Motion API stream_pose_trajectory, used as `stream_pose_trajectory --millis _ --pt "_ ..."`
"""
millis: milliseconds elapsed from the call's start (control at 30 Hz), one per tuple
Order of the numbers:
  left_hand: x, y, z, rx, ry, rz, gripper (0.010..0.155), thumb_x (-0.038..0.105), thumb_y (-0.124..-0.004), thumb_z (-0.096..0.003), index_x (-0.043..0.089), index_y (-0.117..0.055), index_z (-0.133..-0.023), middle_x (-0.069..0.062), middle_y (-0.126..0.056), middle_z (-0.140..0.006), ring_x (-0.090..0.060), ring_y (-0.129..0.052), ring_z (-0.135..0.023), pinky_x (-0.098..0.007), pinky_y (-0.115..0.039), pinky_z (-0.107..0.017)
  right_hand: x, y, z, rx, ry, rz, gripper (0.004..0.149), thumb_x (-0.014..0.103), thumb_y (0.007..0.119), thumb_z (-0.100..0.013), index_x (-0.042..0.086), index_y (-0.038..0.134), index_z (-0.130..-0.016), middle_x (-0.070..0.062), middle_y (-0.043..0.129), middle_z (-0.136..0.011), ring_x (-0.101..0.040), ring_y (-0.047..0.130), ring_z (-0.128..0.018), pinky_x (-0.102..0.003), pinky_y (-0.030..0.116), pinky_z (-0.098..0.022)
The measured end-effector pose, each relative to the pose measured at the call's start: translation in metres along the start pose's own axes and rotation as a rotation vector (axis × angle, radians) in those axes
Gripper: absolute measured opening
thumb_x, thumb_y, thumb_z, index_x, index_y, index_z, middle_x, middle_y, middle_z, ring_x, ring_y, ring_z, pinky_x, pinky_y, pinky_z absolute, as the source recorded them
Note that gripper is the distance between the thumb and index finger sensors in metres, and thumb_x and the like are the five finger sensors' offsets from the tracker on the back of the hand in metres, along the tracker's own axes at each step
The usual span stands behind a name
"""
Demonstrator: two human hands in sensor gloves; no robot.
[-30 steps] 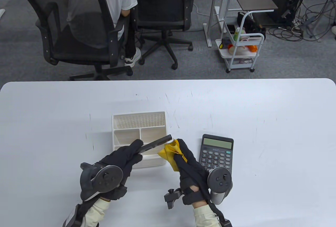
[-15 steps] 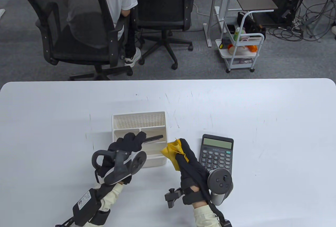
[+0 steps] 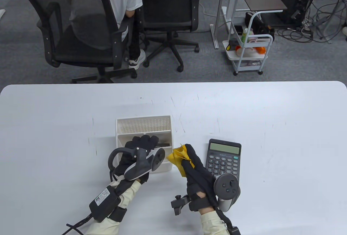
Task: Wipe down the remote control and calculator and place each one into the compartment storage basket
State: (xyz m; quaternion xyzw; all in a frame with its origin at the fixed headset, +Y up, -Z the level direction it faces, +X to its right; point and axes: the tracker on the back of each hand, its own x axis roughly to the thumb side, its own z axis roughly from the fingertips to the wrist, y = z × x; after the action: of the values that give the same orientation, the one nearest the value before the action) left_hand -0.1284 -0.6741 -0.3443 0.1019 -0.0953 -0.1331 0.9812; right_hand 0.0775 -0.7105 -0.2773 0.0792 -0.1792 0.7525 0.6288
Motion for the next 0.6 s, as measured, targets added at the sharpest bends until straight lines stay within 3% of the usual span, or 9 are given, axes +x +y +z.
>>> stream_pose_trajectory --millis 100,333,433,600 --pt "0.000 -0.006 -0.002 -0.046 0.006 0.003 0.050 0.035 -0.081 -0.0499 0.041 -0.071 -0.098 0.005 -0.087 -0.097 -0.033 -0.080 -0.098 -0.052 -0.077 -0.065 -0.001 0.001 0.000 0.013 0.003 -0.004 0.052 0.018 0.072 -0.056 0.000 0.065 -0.103 -0.023 0.085 -0.093 -0.032 0.095 -0.070 -0.058 0.071 -0.055" --pt "-0.013 0.005 0.017 0.021 0.020 0.072 0.059 0.046 -0.075 -0.0514 0.037 -0.058 -0.107 0.000 -0.075 -0.108 -0.038 -0.072 -0.103 -0.057 -0.072 -0.069 -0.005 0.001 0.000 0.024 0.029 -0.043 0.051 0.021 0.070 -0.057 0.005 0.064 -0.105 -0.021 0.083 -0.097 -0.034 0.092 -0.075 -0.062 0.068 -0.057" --pt "-0.022 0.016 0.035 0.098 0.034 0.156 0.061 0.048 -0.076 -0.0507 0.036 -0.057 -0.108 -0.001 -0.072 -0.110 -0.041 -0.068 -0.104 -0.057 -0.070 -0.070 -0.005 0.001 0.000 0.025 0.037 -0.061 0.051 0.022 0.070 -0.058 0.006 0.063 -0.106 -0.019 0.082 -0.099 -0.036 0.090 -0.078 -0.063 0.066 -0.058" --pt "-0.032 0.023 0.055 0.048 -0.008 0.427 0.065 0.055 -0.076 -0.0480 0.033 -0.060 -0.107 -0.004 -0.075 -0.109 -0.041 -0.072 -0.103 -0.056 -0.072 -0.069 -0.005 0.003 0.000 0.056 0.027 -0.108 0.052 0.025 0.069 -0.059 0.008 0.061 -0.107 -0.017 0.080 -0.103 -0.039 0.085 -0.084 -0.065 0.064 -0.059"
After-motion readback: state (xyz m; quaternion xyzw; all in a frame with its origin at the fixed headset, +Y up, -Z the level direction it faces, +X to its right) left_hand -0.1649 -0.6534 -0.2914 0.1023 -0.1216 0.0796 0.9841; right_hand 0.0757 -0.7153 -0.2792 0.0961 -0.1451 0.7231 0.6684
